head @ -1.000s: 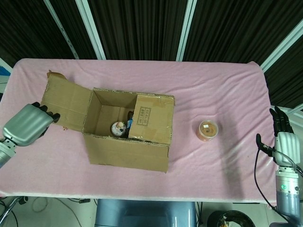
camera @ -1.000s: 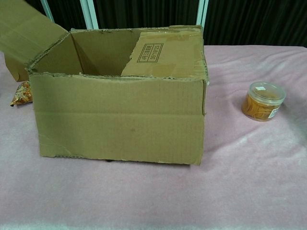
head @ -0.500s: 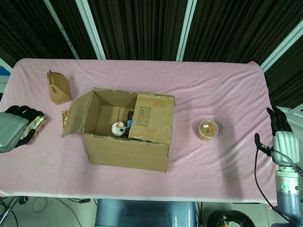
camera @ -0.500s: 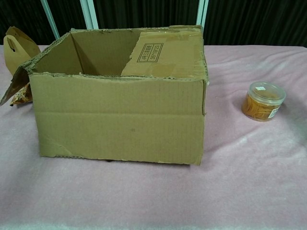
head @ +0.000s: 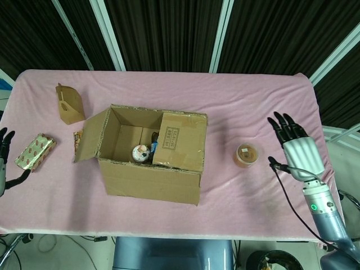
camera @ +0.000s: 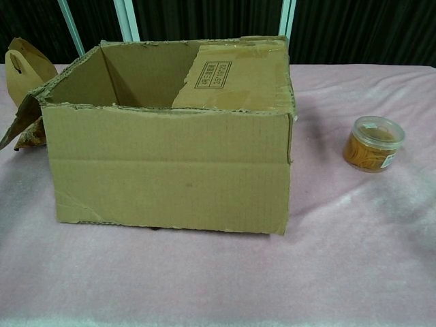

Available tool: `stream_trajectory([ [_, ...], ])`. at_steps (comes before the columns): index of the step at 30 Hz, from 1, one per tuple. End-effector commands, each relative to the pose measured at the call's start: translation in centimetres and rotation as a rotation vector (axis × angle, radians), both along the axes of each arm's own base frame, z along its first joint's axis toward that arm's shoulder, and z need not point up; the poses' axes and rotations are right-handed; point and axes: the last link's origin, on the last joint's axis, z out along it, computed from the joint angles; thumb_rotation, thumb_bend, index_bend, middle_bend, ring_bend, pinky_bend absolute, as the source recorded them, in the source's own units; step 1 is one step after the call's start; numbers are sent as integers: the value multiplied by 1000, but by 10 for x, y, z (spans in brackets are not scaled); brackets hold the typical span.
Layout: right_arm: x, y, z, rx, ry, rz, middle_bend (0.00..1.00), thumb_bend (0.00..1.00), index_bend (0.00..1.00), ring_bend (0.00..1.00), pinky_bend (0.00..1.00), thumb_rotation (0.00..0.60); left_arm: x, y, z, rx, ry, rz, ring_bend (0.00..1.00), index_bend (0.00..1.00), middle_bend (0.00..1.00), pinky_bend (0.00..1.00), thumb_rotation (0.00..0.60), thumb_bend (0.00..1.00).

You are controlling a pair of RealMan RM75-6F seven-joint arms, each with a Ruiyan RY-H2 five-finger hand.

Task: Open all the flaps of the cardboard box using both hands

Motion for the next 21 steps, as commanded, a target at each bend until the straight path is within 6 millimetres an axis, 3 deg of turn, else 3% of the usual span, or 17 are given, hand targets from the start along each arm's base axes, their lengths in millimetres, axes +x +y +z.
stream_trajectory([
  [1,48,-13,-5,75,124,107,0,240,0,0,230,600,-8,-3,-6,3,-23,6,0,0,0,0,600,151],
  [8,117,-28,-36,209,231,247,0,319,0,0,230,600,-13,-1,-7,-12,-101,9,0,0,0,0,600,152],
  [12,144,-34,-54,258,264,304,29,335,5,19,230,600,-15,0,-6,-14,-120,15,0,0,0,0,600,153],
  [16,169,-41,-73,287,308,369,165,451,163,112,245,600,-16,1,-5,-17,-149,19,0,0,0,0,600,155],
  [21,202,-57,-110,339,366,434,223,633,296,138,250,600,-18,2,-4,-28,-171,29,0,0,0,0,600,156],
])
